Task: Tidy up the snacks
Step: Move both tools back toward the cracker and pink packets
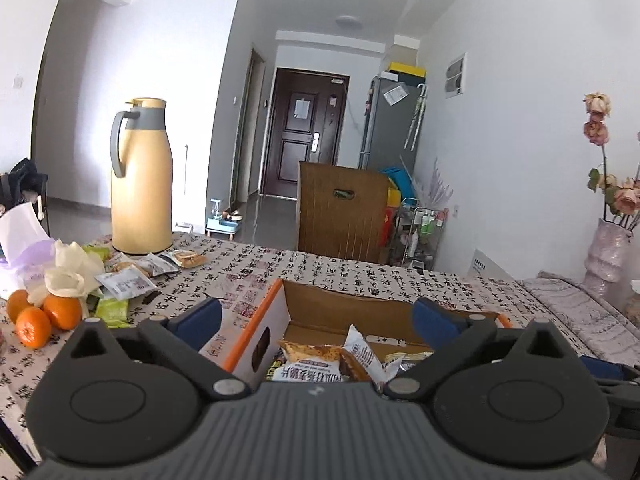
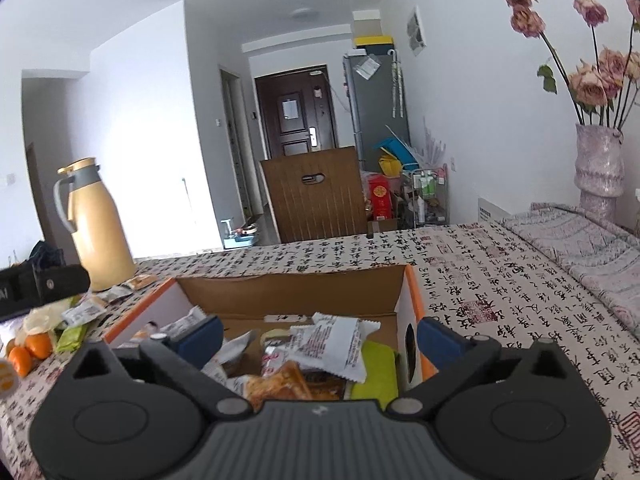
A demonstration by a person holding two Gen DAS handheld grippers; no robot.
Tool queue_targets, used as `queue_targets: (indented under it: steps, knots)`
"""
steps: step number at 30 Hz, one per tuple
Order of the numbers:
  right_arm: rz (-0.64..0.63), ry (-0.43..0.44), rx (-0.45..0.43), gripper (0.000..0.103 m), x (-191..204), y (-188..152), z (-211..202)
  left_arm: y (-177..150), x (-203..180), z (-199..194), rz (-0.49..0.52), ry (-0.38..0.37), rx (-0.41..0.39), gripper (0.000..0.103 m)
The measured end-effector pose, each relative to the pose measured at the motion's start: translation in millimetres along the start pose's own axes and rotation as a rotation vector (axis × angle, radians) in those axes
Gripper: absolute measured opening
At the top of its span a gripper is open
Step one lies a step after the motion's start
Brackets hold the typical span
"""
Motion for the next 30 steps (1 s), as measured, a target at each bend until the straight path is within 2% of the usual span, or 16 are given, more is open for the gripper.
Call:
queue_targets:
  steps: [9,15,23,30]
  knots:
    - [-0.046,0.022,0.017,0.103,7,-27,-36,-15,21,-24,0.018,0.013,0.033,0.103]
    - [-0.064,0.034,0.045,0.103,12,-48,-56,-38,37,-44,0.037,0.005,0.078,0.103]
    - [-0.098,0.039,0.105,0.103,21,-76,-66,-75,61,-66,0.055,0.008,0.149,0.103]
    - [-0.121,0.04,0.156,0.103,34,-99,-67,-102,78,-68,0.023,-0.018,0.188,0.103]
Point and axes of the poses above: each gripper's, at about its wrist camera, not at the fingertips, and z roughly the way its jaws point, x to its left, y to its top, the point moved 9 cm from there along z, roughly the way its jaws point, and after that the axes turned 11 degrees about -y, right-handed, at the moved point
